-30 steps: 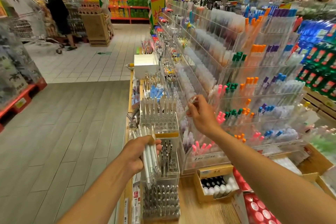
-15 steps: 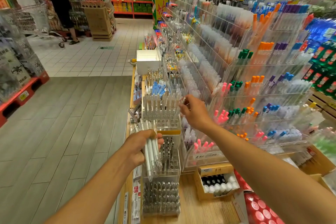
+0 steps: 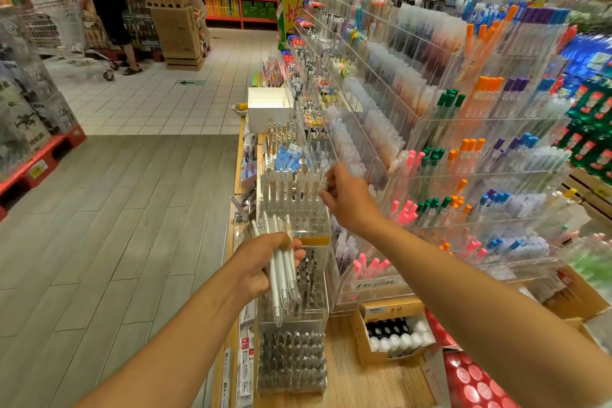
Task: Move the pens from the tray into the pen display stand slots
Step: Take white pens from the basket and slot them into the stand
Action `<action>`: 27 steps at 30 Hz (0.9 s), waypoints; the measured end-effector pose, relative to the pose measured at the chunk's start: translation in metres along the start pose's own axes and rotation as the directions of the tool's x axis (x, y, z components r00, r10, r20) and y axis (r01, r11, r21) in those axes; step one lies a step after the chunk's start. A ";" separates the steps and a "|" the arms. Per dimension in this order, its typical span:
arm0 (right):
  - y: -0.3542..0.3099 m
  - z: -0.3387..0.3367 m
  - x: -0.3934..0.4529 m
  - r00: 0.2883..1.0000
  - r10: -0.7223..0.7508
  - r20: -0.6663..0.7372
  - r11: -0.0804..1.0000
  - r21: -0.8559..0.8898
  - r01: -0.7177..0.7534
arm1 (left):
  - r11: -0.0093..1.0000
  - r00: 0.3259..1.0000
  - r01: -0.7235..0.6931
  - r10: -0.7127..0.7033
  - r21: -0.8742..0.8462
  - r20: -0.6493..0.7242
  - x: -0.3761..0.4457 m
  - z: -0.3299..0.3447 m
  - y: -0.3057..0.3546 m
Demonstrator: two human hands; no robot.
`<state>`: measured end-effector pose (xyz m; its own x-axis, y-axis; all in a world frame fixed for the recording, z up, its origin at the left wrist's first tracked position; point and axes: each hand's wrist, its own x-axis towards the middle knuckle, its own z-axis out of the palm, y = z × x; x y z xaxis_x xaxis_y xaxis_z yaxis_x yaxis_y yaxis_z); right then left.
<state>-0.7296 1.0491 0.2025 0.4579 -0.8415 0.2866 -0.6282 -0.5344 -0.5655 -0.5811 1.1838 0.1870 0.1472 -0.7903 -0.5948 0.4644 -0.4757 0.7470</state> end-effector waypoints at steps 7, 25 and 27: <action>0.005 -0.002 0.001 0.988 0.155 0.001 0.981 0.116 -0.154 | 1.000 1.000 -0.017 0.017 0.000 0.021 0.003 0.001 0.003; -0.036 0.003 -0.039 0.846 0.258 0.466 0.753 0.451 -0.479 | 0.998 0.988 -0.060 0.056 0.027 0.147 -0.003 0.002 0.003; -0.038 -0.005 -0.035 0.860 0.259 0.440 0.741 0.480 -0.469 | 0.999 0.990 -0.049 0.051 -0.020 0.133 -0.001 0.001 0.002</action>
<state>-0.7252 1.0987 0.2178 0.5076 -0.8274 -0.2405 -0.3783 0.0368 -0.9249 -0.5814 1.1829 0.1897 0.0528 -0.8581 -0.5108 0.4738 -0.4287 0.7692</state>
